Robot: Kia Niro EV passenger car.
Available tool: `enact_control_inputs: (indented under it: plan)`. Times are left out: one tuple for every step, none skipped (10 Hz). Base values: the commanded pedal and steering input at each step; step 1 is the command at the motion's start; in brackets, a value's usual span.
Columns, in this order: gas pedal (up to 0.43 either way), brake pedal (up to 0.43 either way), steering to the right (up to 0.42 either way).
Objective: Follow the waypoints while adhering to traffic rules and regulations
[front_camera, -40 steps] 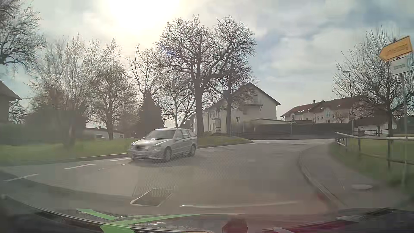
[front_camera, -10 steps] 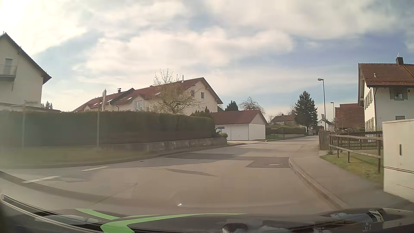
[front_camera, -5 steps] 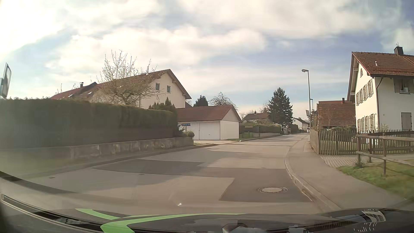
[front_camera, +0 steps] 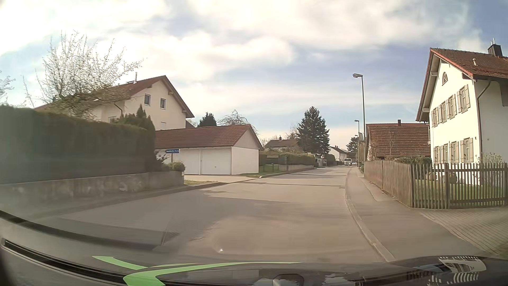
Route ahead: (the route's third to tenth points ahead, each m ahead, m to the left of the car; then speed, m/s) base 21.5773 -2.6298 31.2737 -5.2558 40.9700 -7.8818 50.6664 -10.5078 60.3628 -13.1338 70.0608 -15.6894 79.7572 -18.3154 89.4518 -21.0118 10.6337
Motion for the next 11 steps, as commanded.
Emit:
enact_control_inputs:
  plan:
    - [0.157, 0.000, 0.094]
    - [0.157, 0.000, 0.084]
    - [0.157, 0.000, 0.076]
    - [0.169, 0.000, 0.072]
    - [0.169, 0.000, 0.070]
    - [0.169, 0.000, 0.070]
    - [0.169, 0.000, 0.067]
    - [0.177, 0.000, 0.065]
    - [0.189, 0.000, 0.063]
    - [0.197, 0.000, 0.059]
    - [0.197, 0.000, 0.051]
